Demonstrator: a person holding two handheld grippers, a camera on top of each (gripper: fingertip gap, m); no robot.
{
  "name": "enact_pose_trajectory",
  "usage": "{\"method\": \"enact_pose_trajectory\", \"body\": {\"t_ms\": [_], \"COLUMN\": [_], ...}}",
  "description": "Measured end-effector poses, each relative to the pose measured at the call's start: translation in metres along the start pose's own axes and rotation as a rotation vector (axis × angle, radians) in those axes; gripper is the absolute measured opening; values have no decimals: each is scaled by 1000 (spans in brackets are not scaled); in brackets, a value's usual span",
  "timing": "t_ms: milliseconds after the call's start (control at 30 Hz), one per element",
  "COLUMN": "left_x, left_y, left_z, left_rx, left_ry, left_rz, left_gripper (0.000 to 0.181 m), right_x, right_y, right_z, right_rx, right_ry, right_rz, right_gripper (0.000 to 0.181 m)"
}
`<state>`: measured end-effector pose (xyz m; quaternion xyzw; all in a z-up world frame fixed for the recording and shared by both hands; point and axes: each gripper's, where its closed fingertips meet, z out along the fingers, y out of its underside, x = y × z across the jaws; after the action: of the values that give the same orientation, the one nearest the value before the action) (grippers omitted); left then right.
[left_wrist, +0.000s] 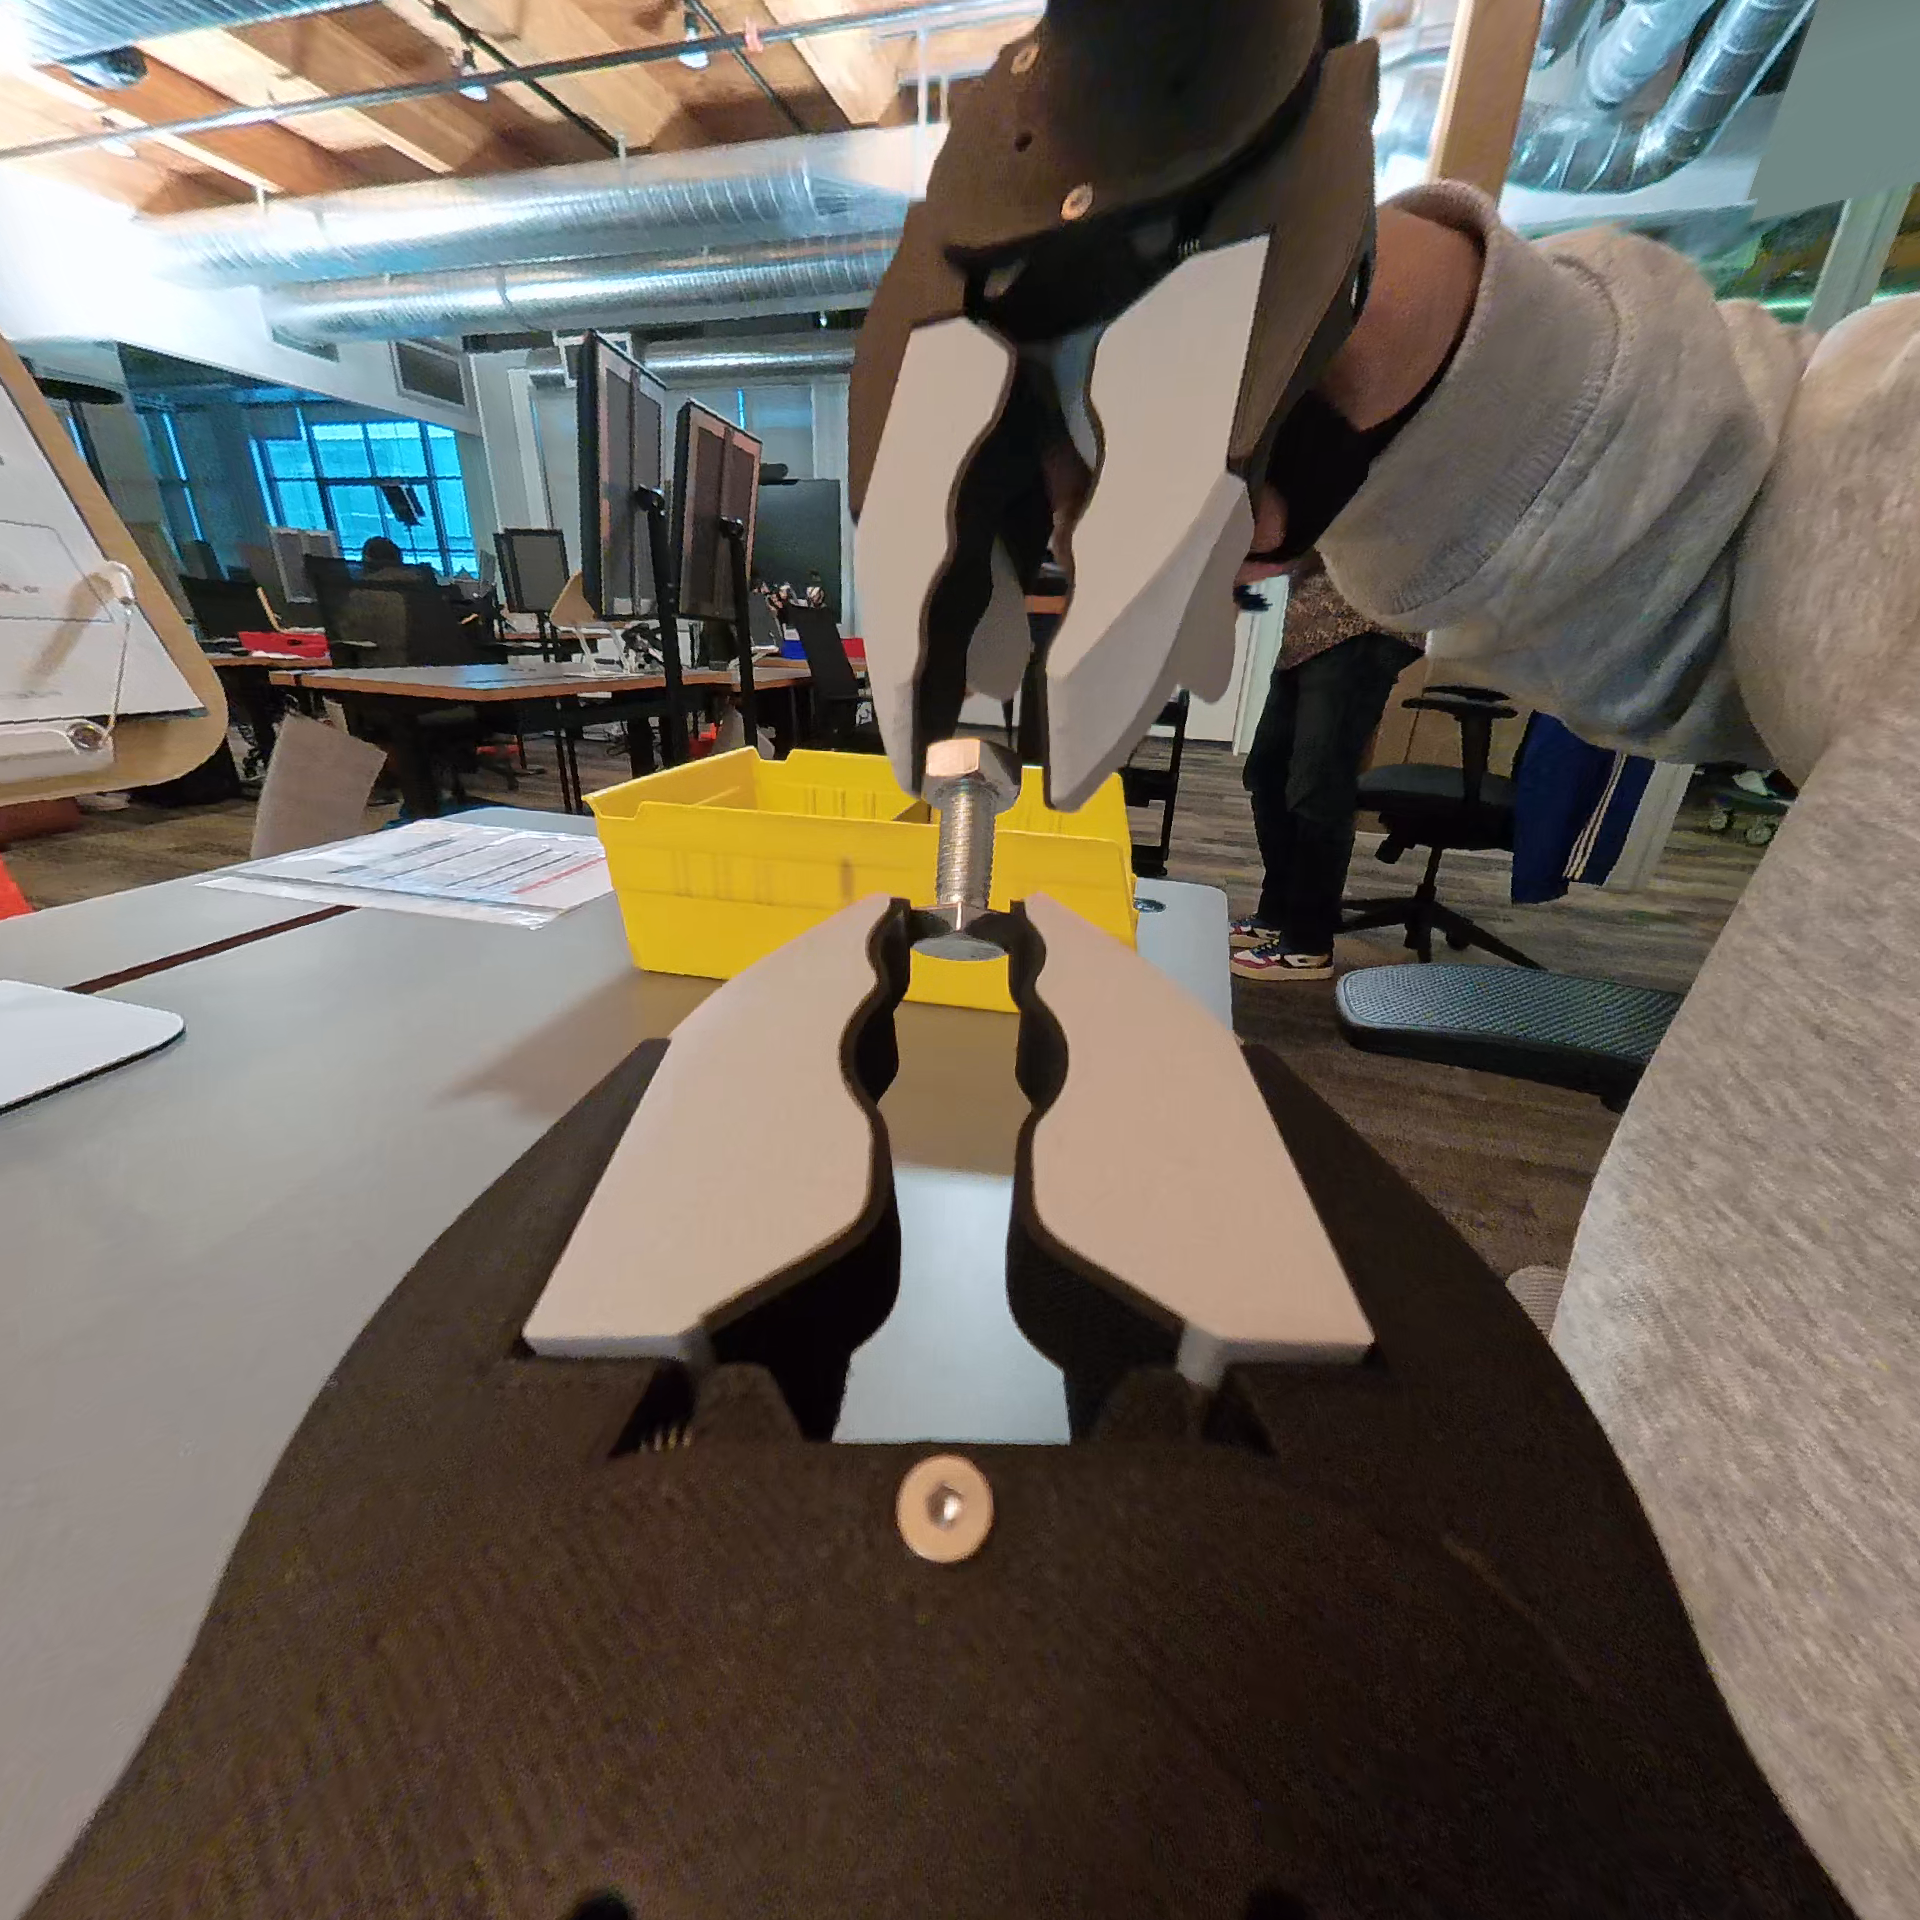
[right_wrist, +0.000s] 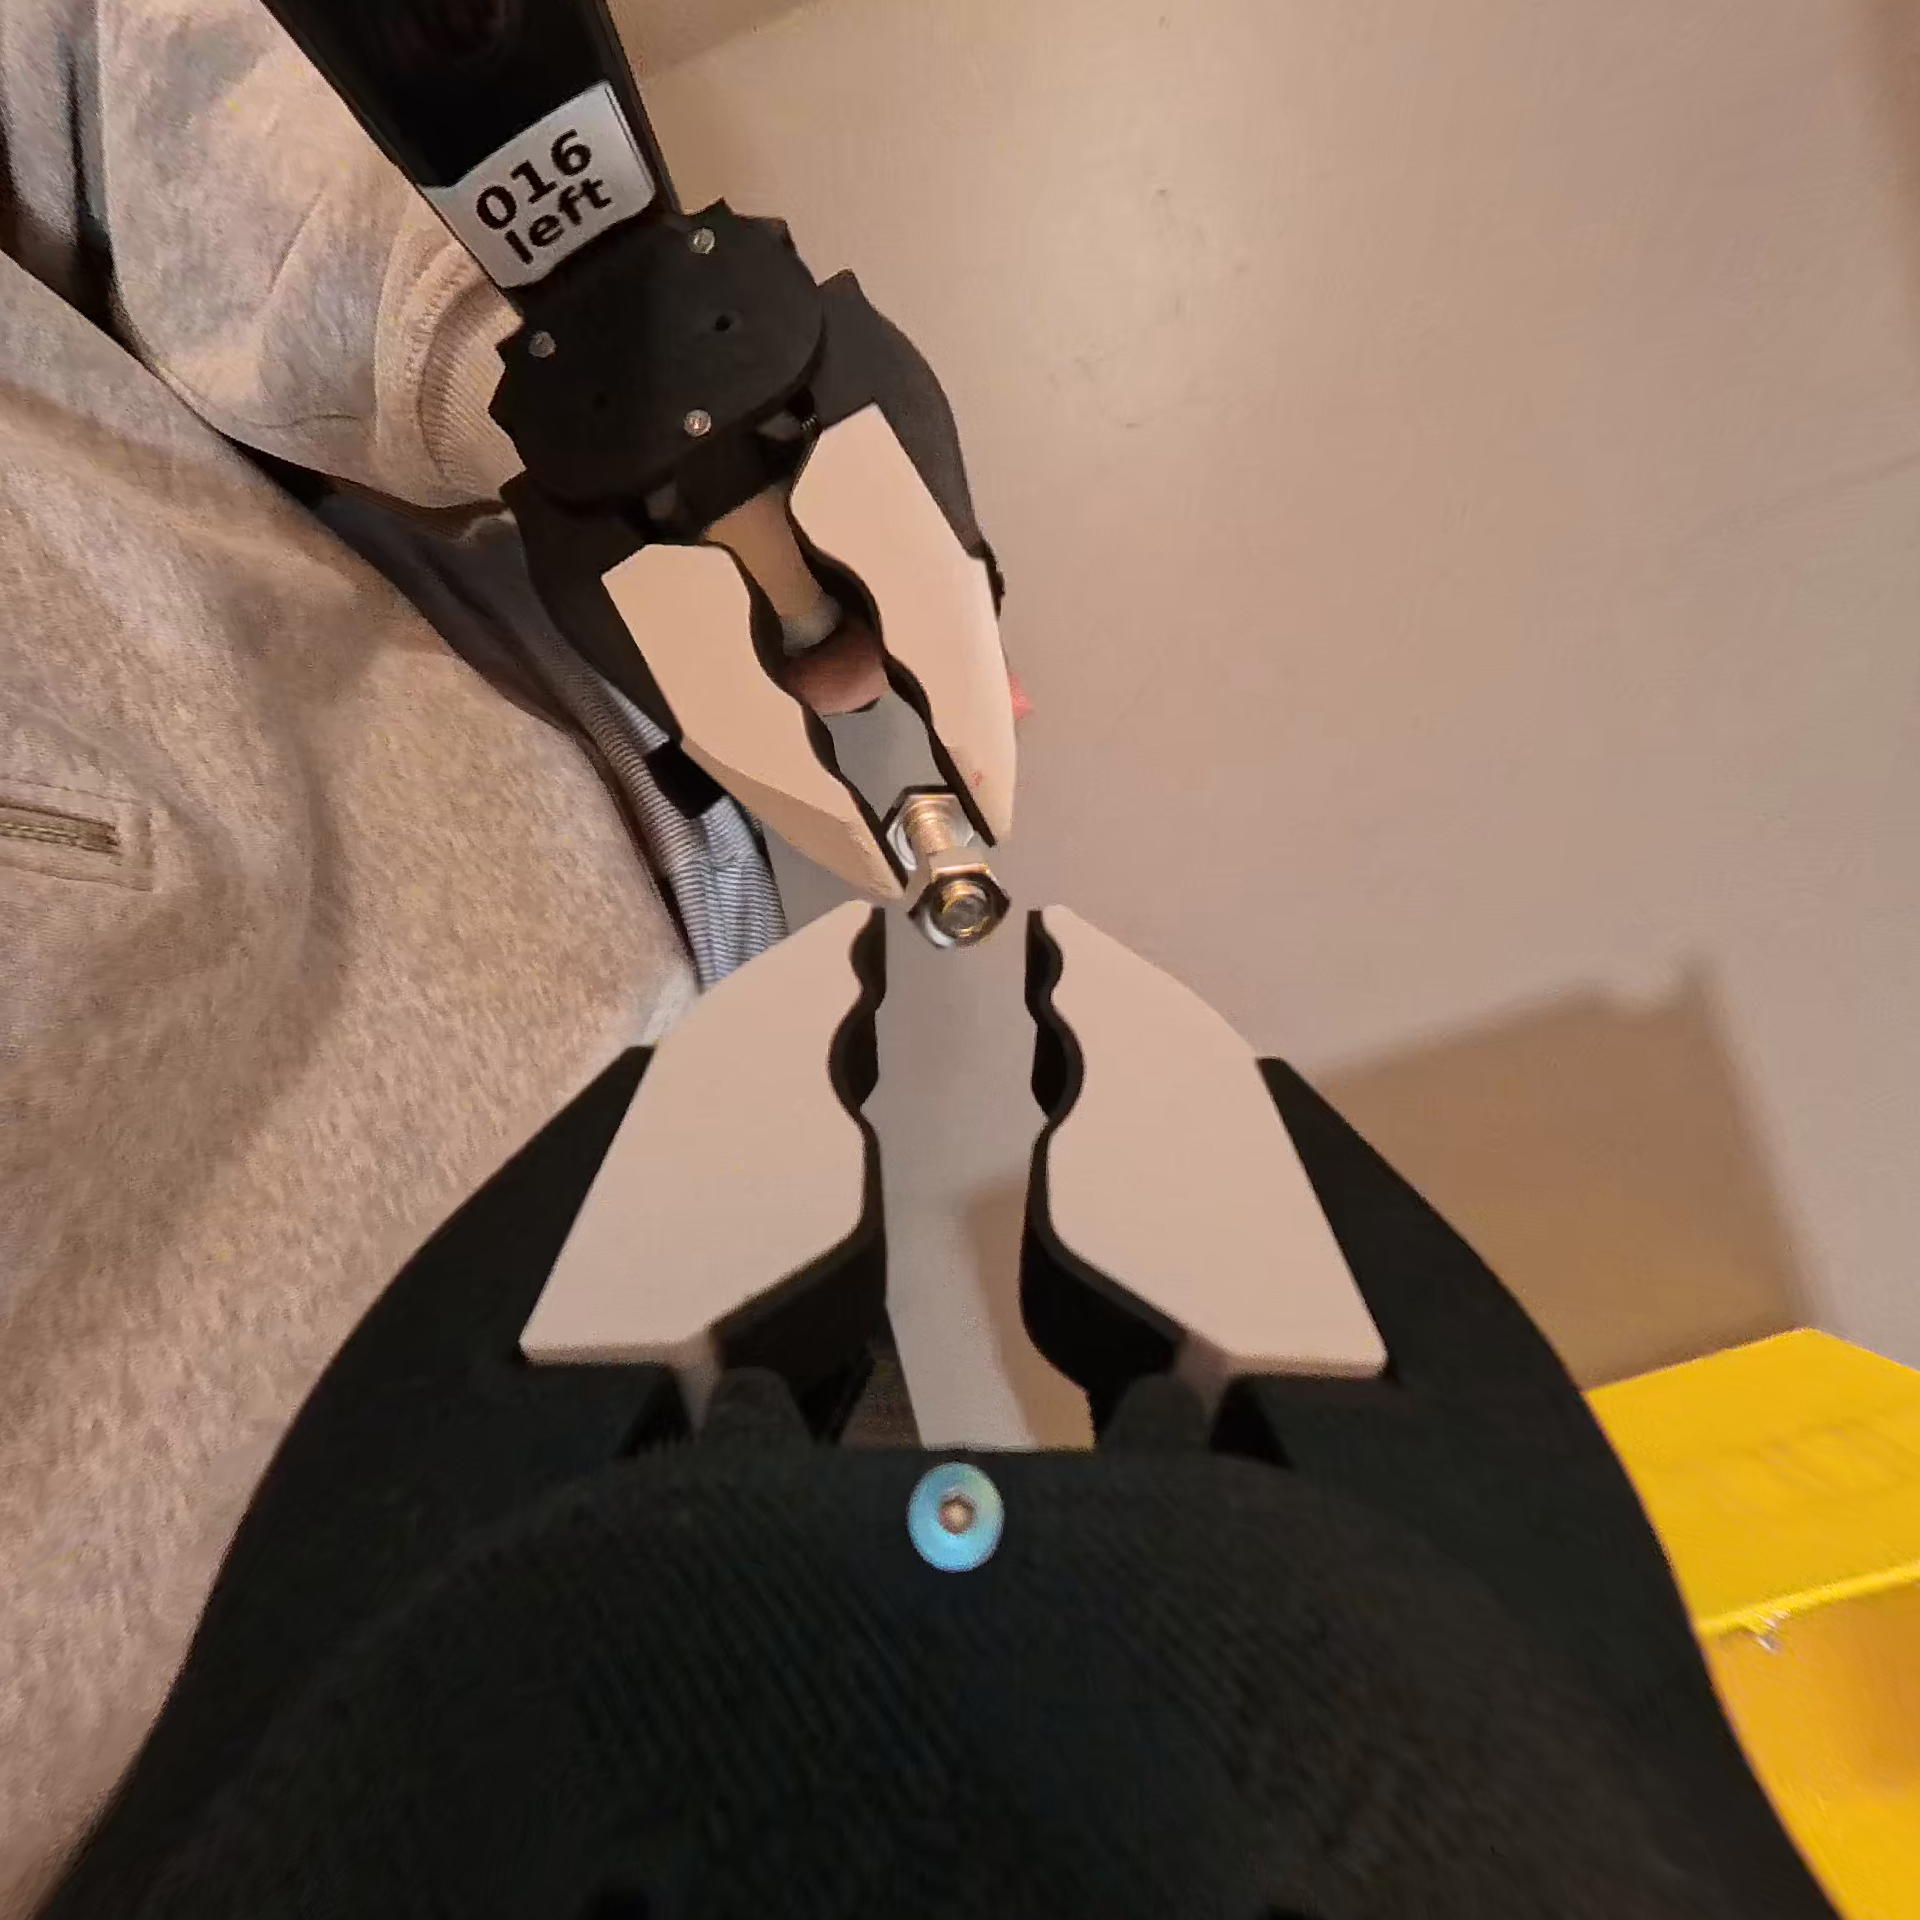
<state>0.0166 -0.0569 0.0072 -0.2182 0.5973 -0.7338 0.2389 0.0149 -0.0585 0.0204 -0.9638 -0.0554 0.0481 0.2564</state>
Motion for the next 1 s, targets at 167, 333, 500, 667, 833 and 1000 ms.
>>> {"method": "enact_pose_trajectory", "body": {"t_ms": [167, 333, 500, 667, 833, 1000], "left_x": [4, 3, 5, 5, 1, -3], "left_y": [2, 2, 11, 19, 15, 15], "left_z": [1, 1, 3, 5, 4, 3], "left_rx": [-6, -16, -59, -100, -88, -91], "left_ry": [11, 11, 23, 20, 1, -13], "left_rz": [11, 13, 1, 15, 14, 1], "left_gripper": [19, 19, 18, 18, 19, 19], "right_x": [-2, -3, -3, -4, -3, -2], "right_y": [-5, -7, -5, -3, -9, -15], "right_z": [3, 3, 8, 13, 12, 11], "right_rx": [13, -4, -58, -124, -97, -54], "right_ry": [19, 59, 100, 140, 145, 172], "right_rz": [-39, -90, -169, -241, -249, -287], "right_gripper": [19, 19, 18, 18, 19, 24]}}
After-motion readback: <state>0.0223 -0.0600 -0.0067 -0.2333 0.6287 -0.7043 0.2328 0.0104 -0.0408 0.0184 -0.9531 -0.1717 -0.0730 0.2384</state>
